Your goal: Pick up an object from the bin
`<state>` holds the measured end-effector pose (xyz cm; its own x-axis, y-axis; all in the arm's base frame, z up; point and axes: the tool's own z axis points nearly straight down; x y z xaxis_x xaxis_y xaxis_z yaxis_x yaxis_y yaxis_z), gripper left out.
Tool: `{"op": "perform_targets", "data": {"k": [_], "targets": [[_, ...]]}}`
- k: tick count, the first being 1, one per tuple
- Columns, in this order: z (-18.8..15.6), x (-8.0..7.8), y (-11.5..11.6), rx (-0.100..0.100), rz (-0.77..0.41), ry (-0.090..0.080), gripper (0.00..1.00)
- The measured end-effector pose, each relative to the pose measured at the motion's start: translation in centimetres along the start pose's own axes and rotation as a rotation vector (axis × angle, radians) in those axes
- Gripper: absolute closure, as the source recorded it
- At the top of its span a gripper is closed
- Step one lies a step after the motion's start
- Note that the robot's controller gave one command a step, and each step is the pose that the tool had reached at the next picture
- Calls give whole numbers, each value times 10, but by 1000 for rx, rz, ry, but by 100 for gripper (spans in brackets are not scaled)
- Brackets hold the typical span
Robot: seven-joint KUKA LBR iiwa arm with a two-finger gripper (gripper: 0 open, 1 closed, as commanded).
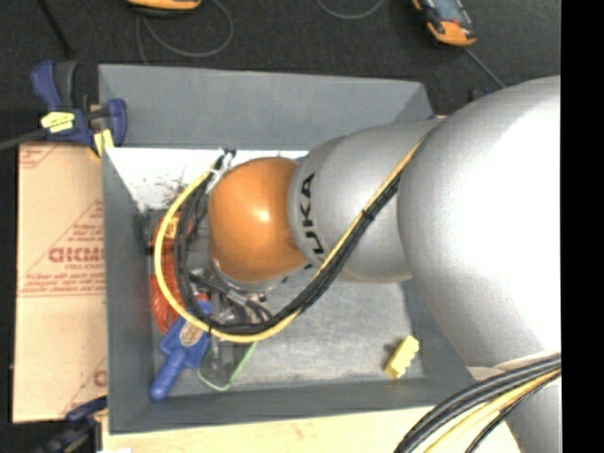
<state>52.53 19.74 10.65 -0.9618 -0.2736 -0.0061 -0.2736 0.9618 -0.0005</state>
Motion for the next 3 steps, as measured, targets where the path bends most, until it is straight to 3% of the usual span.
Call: {"op": "perform_targets", "data": {"k": [1, 2, 3], "targets": [[32, 3, 8, -3, 37, 6, 100], [32, 3, 8, -3, 38, 6, 100], [-18, 13, 5, -1, 45, 11, 100]]}}
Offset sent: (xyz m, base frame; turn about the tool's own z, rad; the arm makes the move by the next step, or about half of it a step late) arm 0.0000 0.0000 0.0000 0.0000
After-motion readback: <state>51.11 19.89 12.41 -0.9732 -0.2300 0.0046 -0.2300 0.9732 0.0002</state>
